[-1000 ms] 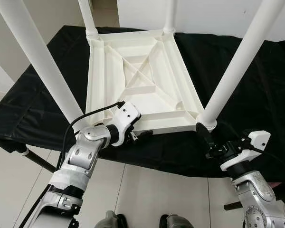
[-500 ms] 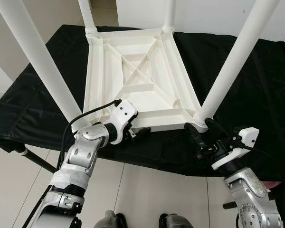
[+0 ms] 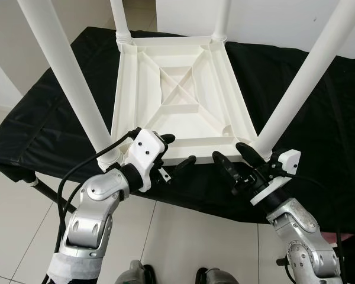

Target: Building children table

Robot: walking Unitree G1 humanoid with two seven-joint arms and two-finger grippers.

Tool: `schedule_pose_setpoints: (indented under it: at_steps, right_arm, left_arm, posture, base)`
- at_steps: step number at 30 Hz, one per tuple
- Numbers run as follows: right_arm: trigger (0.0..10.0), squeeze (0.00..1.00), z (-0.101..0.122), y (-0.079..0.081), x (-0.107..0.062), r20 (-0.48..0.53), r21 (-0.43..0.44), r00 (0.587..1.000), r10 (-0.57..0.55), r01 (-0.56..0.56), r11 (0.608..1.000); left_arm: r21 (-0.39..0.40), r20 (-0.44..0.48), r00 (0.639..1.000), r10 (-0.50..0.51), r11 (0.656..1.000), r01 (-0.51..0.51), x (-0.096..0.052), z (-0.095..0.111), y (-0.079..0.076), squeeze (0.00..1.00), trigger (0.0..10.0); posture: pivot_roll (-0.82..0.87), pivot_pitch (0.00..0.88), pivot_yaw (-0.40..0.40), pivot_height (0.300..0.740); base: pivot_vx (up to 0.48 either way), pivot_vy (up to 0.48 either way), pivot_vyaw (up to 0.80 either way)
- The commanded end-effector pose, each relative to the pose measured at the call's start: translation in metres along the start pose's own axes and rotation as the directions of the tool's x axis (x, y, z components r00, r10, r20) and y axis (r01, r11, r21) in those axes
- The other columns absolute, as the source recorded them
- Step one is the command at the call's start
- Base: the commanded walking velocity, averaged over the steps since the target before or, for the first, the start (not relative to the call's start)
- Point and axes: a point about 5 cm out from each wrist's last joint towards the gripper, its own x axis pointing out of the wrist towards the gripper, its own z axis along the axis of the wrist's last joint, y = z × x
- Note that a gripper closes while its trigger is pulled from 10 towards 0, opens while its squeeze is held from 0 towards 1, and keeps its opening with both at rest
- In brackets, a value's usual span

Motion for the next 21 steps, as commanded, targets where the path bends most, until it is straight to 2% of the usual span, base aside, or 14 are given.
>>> schedule_pose_setpoints:
  at_steps: [1,4,6,8,13,17,21]
  right_arm:
    - [10.0,0.00,-0.003,0.000,0.003,-0.007,-0.006,1.000,0.020,-0.021,1.000]
    - [10.0,0.00,-0.004,0.000,0.008,-0.006,-0.010,0.999,0.034,-0.034,0.999]
    - [10.0,0.00,-0.005,-0.002,0.017,-0.004,-0.015,0.998,0.057,-0.057,0.998]
    - [10.0,0.00,-0.005,-0.002,0.020,-0.004,-0.015,0.998,0.067,-0.067,0.998]
    - [10.0,0.00,-0.010,-0.002,0.029,-0.012,-0.019,0.995,0.101,-0.101,0.995]
    - [10.0,0.00,-0.010,-0.002,0.030,-0.010,-0.017,0.994,0.106,-0.106,0.994]
    - [10.0,0.00,-0.012,-0.002,0.034,-0.006,-0.017,0.993,0.121,-0.121,0.992]
  left_arm:
    - [-0.014,0.000,1.000,0.031,0.999,-0.031,-0.003,0.002,-0.003,0.00,10.0]
    - [-0.017,-0.002,0.999,0.047,0.999,-0.047,-0.007,0.003,-0.005,0.00,10.0]
    - [-0.031,-0.008,0.994,0.105,0.994,-0.106,-0.016,0.003,-0.007,0.00,10.0]
    - [-0.029,-0.013,0.992,0.126,0.992,-0.126,-0.019,0.003,-0.007,0.00,10.0]
    - [0.007,-0.031,0.982,0.187,0.982,-0.186,-0.040,0.009,-0.004,0.00,10.0]
    - [0.012,-0.041,0.978,0.206,0.979,-0.205,-0.043,0.009,-0.002,0.00,10.0]
    - [0.045,-0.077,0.965,0.250,0.968,-0.247,-0.054,0.011,0.001,0.00,10.0]
  posture:
    - [-0.04,0.095,0.006,0.740]
    - [-0.03,0.097,0.006,0.740]
    - [0.01,0.100,-0.012,0.740]
    - [0.01,0.100,-0.012,0.740]
    - [0.05,0.097,-0.022,0.740]
    - [0.06,0.096,-0.024,0.740]
    - [0.07,0.095,-0.029,0.740]
  base:
    - [0.000,0.000,0.00]
    - [0.000,0.000,0.00]
    - [0.000,0.000,0.00]
    - [0.000,0.000,0.00]
    - [0.000,0.000,0.00]
    - [0.000,0.000,0.00]
    - [0.000,0.000,0.00]
